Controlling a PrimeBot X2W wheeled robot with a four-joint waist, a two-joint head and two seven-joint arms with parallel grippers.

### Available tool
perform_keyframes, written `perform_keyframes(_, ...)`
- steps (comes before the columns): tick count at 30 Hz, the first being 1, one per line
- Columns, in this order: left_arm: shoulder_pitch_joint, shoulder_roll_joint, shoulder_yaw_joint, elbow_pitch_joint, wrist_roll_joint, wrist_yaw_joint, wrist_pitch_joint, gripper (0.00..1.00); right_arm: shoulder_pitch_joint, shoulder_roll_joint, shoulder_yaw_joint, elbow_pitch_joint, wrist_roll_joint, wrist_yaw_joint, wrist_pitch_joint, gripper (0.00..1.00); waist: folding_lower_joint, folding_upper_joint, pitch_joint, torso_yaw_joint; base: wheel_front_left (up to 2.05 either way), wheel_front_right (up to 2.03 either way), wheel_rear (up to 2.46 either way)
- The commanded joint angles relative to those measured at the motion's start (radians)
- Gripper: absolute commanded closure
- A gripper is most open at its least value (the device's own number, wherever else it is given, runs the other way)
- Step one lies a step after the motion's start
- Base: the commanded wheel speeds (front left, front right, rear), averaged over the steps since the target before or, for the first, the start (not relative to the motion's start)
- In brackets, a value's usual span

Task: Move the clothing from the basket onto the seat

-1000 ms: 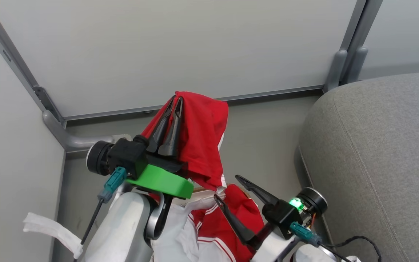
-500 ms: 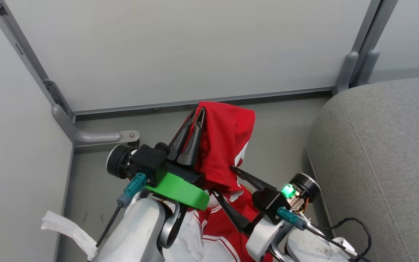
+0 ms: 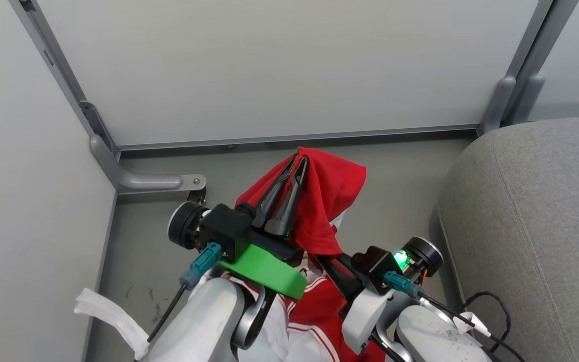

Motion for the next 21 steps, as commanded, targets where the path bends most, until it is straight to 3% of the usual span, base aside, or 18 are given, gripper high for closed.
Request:
perform_keyframes(1, -0.013, 0.001, 0.003, 0.003, -0.006, 0.006, -0.001, 1.00, 0.000, -0.004, -0.003, 0.003, 0.008, -0.001, -0.002, 1.00, 0.0000, 0.0000, 0.001, 0.001, 0.00, 0.00, 0.00)
perform_keyframes(9, 0.005, 0.001, 0.016, 0.019, 0.005, 0.010, -0.001, 1.00, 0.020, -0.004, -0.025, -0.018, 0.017, -0.001, -0.002, 1.00, 0.0000, 0.0000, -0.001, -0.020, 0.00, 0.00, 0.00)
perform_keyframes(10, 0.008, 0.001, 0.016, 0.020, 0.001, 0.011, -0.001, 0.78, 0.024, -0.004, -0.030, -0.024, 0.018, -0.001, -0.002, 1.00, 0.0000, 0.0000, -0.001, -0.026, 0.00, 0.00, 0.00)
perform_keyframes(11, 0.013, 0.001, 0.018, 0.025, -0.004, 0.014, 0.000, 0.00, 0.028, -0.004, -0.035, -0.030, 0.018, -0.001, -0.002, 1.00, 0.0000, 0.0000, -0.001, -0.033, 0.00, 0.00, 0.00)
perform_keyframes(15, 0.019, 0.001, 0.032, 0.033, 0.015, 0.022, 0.000, 0.00, 0.050, -0.003, -0.066, -0.059, 0.023, -0.001, -0.002, 1.00, 0.0000, 0.0000, 0.002, -0.071, 0.00, 0.00, 0.00)
perform_keyframes(21, 0.042, 0.001, 0.075, 0.061, 0.055, 0.019, 0.000, 0.00, 0.092, -0.004, -0.112, -0.129, 0.027, -0.001, -0.002, 1.00, 0.0000, 0.0000, 0.006, -0.185, 0.00, 0.00, 0.00)
